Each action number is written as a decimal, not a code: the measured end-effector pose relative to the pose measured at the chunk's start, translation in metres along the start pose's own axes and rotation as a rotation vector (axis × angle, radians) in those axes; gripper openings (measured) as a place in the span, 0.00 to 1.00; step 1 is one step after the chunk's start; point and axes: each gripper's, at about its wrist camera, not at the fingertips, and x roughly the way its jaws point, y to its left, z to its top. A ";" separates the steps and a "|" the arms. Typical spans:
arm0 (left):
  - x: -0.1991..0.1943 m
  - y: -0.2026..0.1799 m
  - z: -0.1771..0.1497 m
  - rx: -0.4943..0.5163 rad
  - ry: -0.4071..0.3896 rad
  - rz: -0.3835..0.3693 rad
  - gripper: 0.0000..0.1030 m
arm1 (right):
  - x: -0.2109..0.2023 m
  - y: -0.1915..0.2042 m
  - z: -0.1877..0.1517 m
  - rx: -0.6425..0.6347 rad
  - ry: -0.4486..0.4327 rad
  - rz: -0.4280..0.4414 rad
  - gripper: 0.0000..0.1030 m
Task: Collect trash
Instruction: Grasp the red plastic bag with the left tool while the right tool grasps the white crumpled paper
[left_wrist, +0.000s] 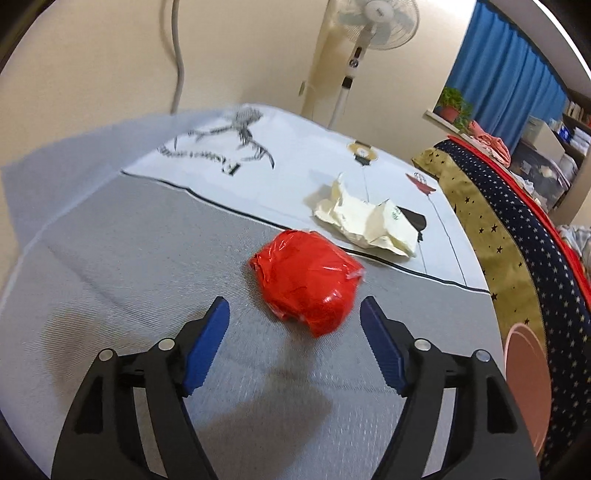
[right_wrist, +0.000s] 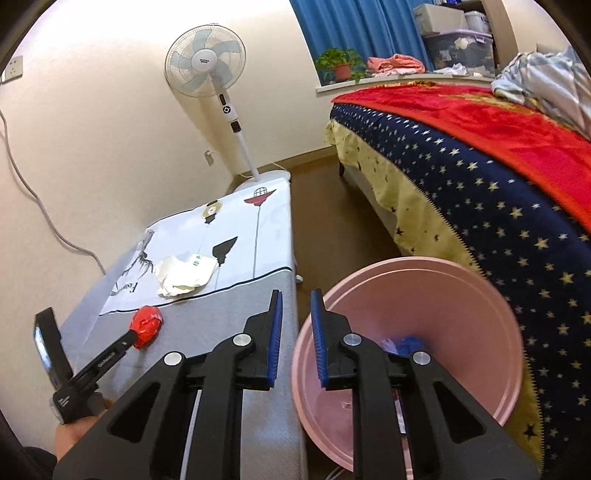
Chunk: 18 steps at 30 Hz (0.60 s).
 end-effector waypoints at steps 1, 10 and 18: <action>0.003 0.000 0.001 -0.007 0.008 -0.005 0.71 | 0.005 0.004 0.000 -0.005 0.003 0.007 0.17; 0.019 0.007 0.008 -0.008 0.055 -0.050 0.49 | 0.050 0.042 -0.003 -0.070 0.043 0.061 0.20; 0.004 0.034 0.010 -0.077 0.005 0.020 0.43 | 0.107 0.095 0.002 -0.109 0.082 0.127 0.21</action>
